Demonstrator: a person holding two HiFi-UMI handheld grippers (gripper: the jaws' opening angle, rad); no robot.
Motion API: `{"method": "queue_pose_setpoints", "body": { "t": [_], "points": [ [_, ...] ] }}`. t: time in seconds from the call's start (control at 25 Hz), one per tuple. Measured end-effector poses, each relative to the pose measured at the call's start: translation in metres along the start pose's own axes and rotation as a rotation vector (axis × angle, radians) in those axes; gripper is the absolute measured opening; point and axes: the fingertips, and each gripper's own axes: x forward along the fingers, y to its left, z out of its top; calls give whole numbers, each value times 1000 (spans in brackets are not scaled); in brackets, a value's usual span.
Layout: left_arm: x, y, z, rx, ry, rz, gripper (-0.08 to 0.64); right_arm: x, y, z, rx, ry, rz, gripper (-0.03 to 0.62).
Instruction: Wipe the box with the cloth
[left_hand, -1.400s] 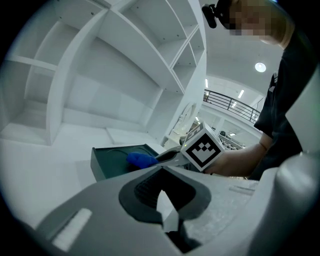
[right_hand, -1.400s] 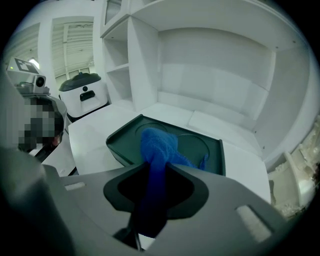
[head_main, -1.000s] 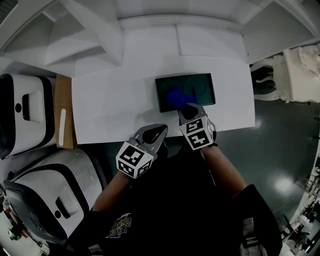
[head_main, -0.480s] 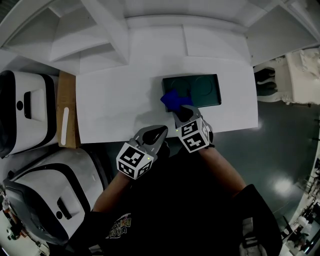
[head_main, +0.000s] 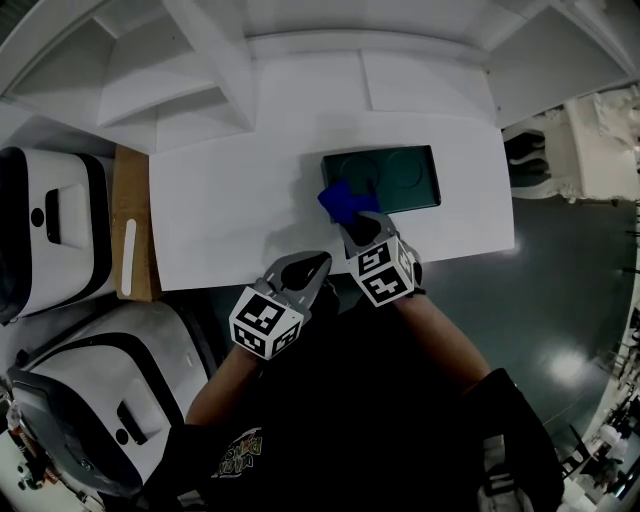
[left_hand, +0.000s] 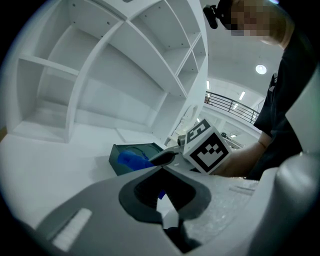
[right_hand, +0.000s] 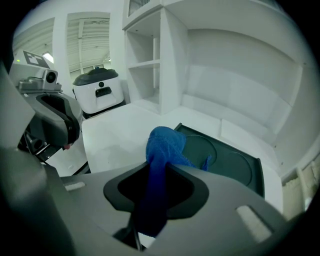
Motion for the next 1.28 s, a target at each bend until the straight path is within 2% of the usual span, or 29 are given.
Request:
{"method": "queue_pose_setpoints", "body": {
  "t": [0.32, 0.6, 0.76, 1.0, 1.28],
  "points": [
    [-6, 6, -3, 4, 19, 7, 0, -9, 14, 1, 67, -90, 90, 121],
    [-3, 11, -5, -6, 32, 30, 0, -15, 50, -5, 10, -96, 235, 120],
    [6, 4, -7, -21, 36, 42, 0, -12, 64, -23, -10, -50, 314, 120],
    [23, -13, -9, -27, 49, 36, 0, -1, 52, -50, 66, -9, 328, 120],
    [34, -25, -8, -16, 55, 20, 0, 5, 28, -62, 159, 7, 297, 120]
  ]
}}
